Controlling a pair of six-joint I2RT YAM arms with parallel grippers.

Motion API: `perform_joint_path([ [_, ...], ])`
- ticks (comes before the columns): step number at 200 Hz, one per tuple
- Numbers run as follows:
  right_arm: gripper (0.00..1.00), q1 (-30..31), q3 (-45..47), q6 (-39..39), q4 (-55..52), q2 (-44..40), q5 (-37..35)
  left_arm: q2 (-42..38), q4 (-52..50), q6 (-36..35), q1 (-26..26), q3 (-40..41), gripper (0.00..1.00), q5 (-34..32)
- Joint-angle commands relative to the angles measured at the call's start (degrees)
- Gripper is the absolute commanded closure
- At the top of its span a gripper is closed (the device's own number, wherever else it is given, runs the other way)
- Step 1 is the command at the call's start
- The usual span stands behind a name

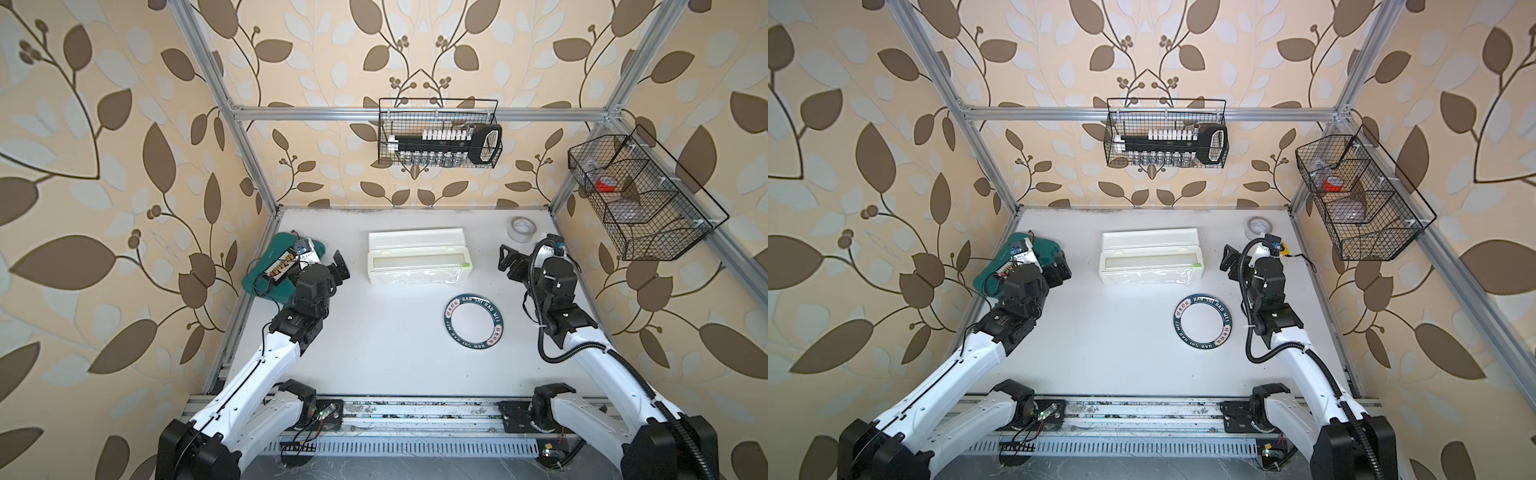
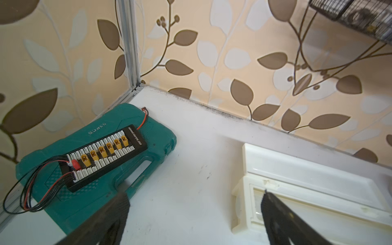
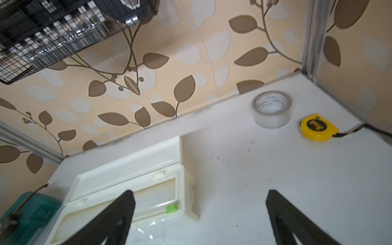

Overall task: Wrap the plate with plastic wrap
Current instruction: Move the plate to the center of the board.

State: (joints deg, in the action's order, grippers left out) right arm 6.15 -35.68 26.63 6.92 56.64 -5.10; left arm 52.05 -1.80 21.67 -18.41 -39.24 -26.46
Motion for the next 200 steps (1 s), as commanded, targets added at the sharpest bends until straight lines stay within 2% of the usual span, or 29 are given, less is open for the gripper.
perform_joint_path([
  [1, 0.08, -0.81, -3.36, 5.95, -15.46, 1.08, 8.38, 1.33, -13.64, 9.49, -0.16, -6.9, 0.01, 7.26],
  [18, 0.08, -2.27, -5.11, 4.27, -21.53, 2.1, 8.69, 4.46, -14.52, 6.44, -0.21, -9.94, 0.02, 15.94],
  [43, 0.09, -5.96, -5.79, 2.75, -28.45, 3.3, 11.76, 6.83, -10.37, 8.0, -2.63, -7.93, 0.13, 23.26],
  [77, 0.1, -7.56, -2.79, 3.16, -31.68, 3.6, 11.49, 8.52, -5.16, 5.38, -17.08, -5.35, 0.16, 17.0],
  [108, 0.1, -7.56, -0.66, 3.07, -28.62, 9.55, 14.76, 15.53, -1.8, 7.96, -22.43, -5.23, 0.18, 20.75],
  [120, 0.14, -7.57, -0.01, 3.37, -26.91, 13.0, 16.64, 18.04, -1.55, 9.0, -23.86, -5.56, 0.18, 20.88],
  [145, 0.21, -7.38, 1.93, 4.34, -23.38, 15.55, 19.52, 19.84, -5.28, 11.05, -24.25, -6.93, 0.2, 18.33],
  [164, 0.21, -6.05, 3.05, 4.16, -23.18, 16.54, 19.71, 19.23, -8.98, 10.32, -23.53, -8.03, 0.2, 16.48],
  [200, 0.21, -2.52, 5.33, 5.36, -22.68, 17.01, 20.43, 16.46, -11.22, 11.82, -18.03, -6.98, 0.21, 20.79],
])
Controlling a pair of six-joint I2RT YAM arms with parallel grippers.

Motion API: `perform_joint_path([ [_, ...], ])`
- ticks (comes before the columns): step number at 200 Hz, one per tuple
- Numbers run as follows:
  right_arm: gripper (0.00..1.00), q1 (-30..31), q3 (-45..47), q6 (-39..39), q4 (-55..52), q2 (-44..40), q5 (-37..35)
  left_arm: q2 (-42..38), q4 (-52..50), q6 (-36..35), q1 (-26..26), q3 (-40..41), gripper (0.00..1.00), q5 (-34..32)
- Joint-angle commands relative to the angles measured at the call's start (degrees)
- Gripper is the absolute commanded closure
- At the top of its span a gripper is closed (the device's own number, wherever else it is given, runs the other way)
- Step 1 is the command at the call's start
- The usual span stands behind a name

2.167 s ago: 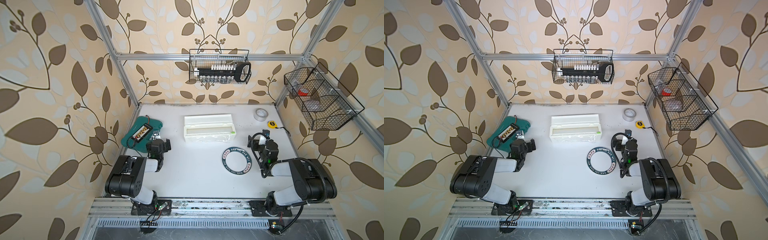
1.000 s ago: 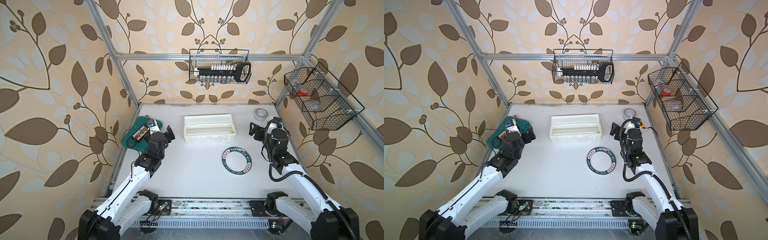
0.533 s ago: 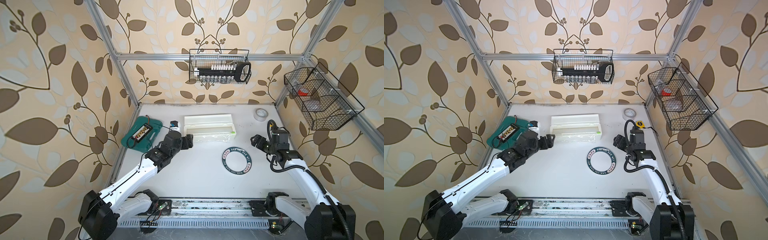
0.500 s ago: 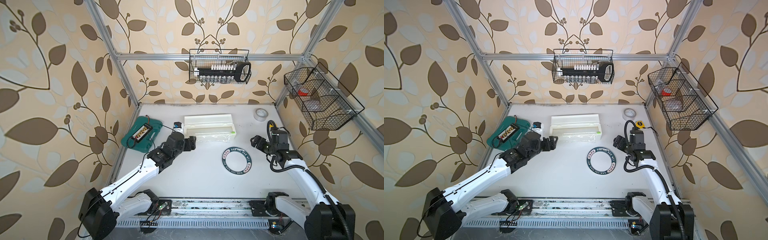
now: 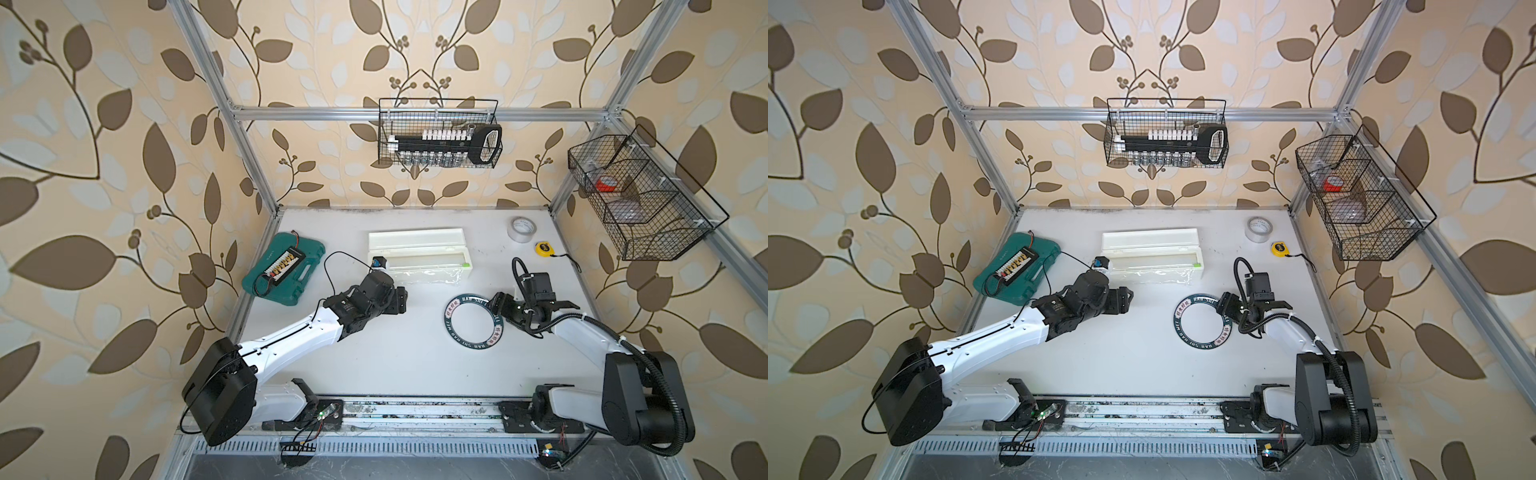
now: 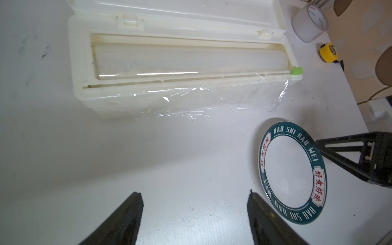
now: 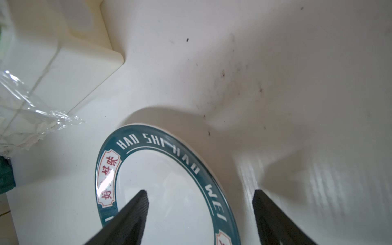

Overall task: Wrap the plate with plastic wrap
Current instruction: Move the plate to the center of the board.

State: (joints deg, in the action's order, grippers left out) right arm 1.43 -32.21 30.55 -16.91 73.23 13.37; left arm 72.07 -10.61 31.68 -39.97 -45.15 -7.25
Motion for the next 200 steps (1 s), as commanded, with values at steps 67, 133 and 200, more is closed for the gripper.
perform_joint_path([
  [67, 0.21, 18.53, 0.9, 13.85, 6.11, 2.01, -0.21, -6.51, -2.38, 3.89, 10.32, 2.79, 0.26, 6.32],
  [133, 0.21, 30.84, -7.0, 15.65, 7.83, 12.1, -4.94, -5.99, 4.39, 6.79, 17.02, 6.85, 0.28, 13.51],
  [200, 0.14, 25.28, -10.18, 1.37, -0.07, 6.27, -1.66, -2.38, 21.89, 7.46, 18.7, 12.85, 0.26, 16.12],
])
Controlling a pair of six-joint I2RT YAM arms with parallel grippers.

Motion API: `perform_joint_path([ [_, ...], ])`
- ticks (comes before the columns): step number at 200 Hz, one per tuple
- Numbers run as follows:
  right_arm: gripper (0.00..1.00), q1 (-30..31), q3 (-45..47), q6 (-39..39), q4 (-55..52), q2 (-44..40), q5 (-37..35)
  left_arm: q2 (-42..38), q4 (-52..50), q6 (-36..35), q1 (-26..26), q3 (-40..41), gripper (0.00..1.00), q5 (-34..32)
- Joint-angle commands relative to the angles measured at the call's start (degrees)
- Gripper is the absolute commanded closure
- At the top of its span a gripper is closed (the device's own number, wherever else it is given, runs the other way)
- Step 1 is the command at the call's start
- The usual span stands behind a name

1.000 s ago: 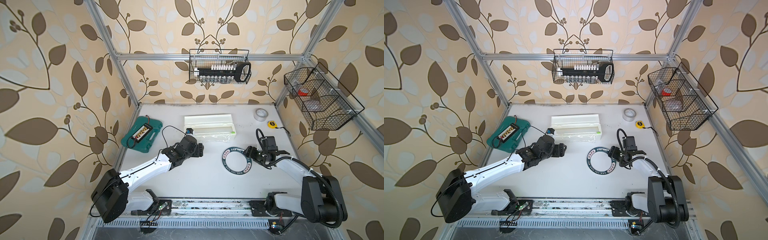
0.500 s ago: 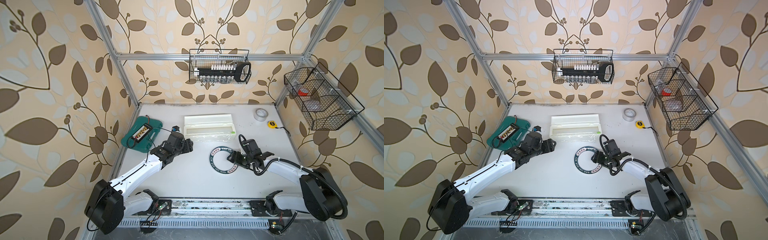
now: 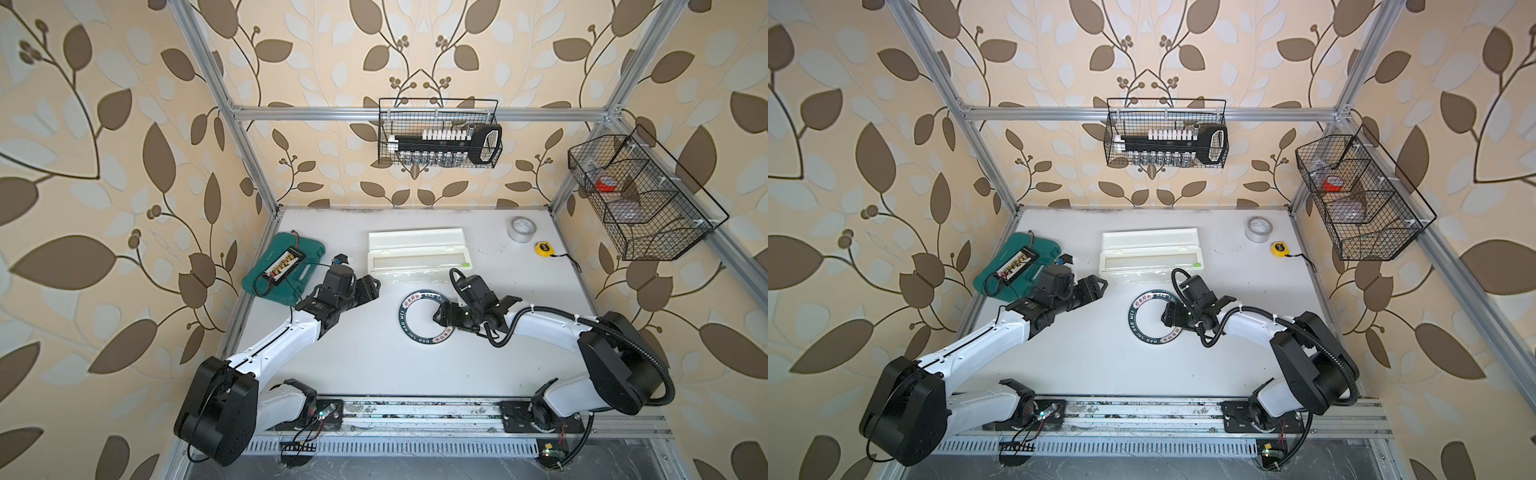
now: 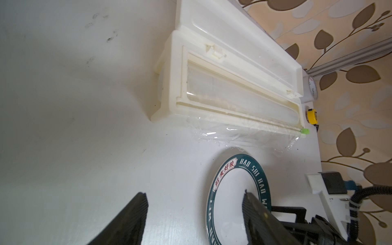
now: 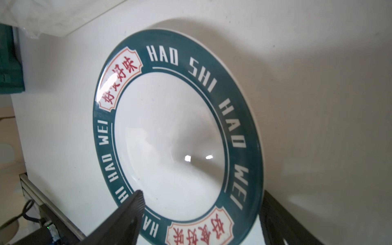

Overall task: Wrap the plate with plastic wrap
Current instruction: Move the plate to the center of the board, then pull the plastic wrap from the plastic wrap cutting box.

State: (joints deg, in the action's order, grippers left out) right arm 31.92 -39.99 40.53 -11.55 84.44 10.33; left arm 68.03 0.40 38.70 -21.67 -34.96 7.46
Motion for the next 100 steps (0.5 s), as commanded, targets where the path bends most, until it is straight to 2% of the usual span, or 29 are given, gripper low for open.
perform_joint_path([
  [1, 0.14, -5.56, -2.39, -8.8, -5.37, -5.14, 1.72, 1.8, 11.25, 0.39, 0.4, 2.77, 0.26, 1.41],
  [18, 0.14, -11.84, -1.54, -10.67, -3.21, -7.83, 6.7, 4.78, 17.82, -0.19, 0.4, 4.32, 0.26, 1.85],
  [35, 0.17, -15.42, 0.41, -9.4, 3.16, -8.59, 11.28, 8.93, 25.64, -0.67, 0.4, 5.78, 0.26, 2.33],
  [70, 0.24, -18.99, 3.5, -2.94, 16.61, -5.71, 16.47, 16.19, 34.93, -2.67, 0.4, 5.64, 0.25, 3.12],
  [100, 0.24, -19.0, 3.47, -1.07, 20.1, -3.12, 17.17, 21.93, 39.64, -3.39, 0.72, 3.93, 0.27, 3.69],
])
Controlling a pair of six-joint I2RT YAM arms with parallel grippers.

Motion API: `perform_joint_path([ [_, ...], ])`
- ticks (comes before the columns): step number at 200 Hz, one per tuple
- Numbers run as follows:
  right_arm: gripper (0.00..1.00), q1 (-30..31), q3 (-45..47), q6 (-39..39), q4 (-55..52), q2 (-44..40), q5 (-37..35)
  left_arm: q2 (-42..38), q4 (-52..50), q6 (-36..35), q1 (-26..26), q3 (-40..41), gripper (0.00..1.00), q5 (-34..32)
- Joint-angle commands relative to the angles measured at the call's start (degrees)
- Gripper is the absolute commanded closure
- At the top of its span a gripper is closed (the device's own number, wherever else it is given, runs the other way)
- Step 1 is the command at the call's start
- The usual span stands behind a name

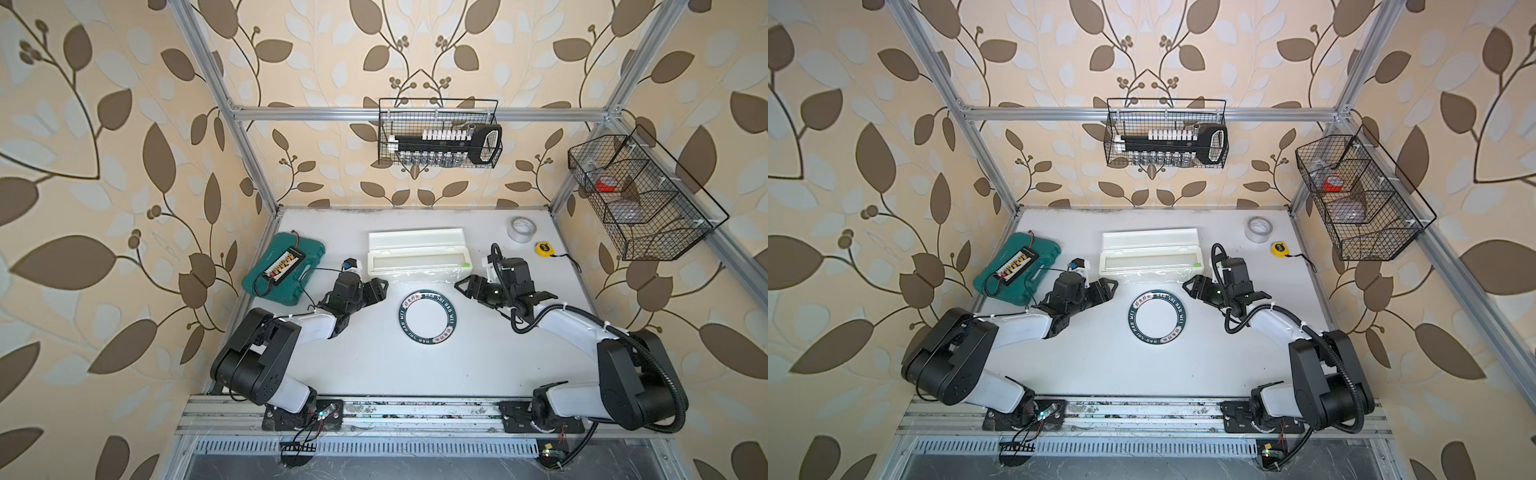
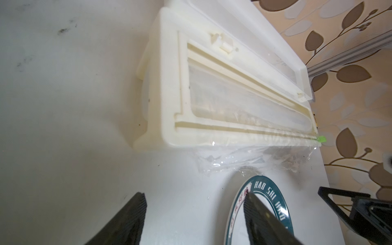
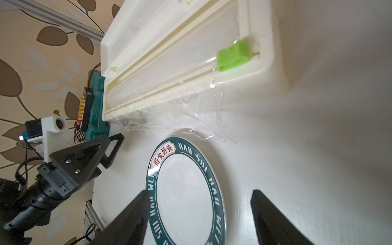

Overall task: Wrap the plate with plastic wrap
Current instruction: Pull the plastic wrap from the plastic wrap cutting box.

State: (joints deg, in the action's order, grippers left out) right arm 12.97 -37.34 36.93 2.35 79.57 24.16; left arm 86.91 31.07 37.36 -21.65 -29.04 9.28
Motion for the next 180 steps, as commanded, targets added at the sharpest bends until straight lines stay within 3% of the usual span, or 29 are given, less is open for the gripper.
perform_joint_path([
  [1, 0.24, -0.05, 0.8, 2.54, 6.23, 1.83, 3.29, 3.33, 9.08, -1.95, 0.71, -2.03, 0.27, 1.97],
  [79, 0.25, -1.0, 2.18, 1.91, 9.78, 4.52, 1.25, 9.86, 13.4, -1.22, 1.06, -5.98, 0.36, 4.23],
  [180, 0.23, 1.3, -0.05, 2.79, 27.05, 15.83, 1.74, 11.27, 14.88, -0.36, 2.49, -4.83, 0.55, 5.55],
])
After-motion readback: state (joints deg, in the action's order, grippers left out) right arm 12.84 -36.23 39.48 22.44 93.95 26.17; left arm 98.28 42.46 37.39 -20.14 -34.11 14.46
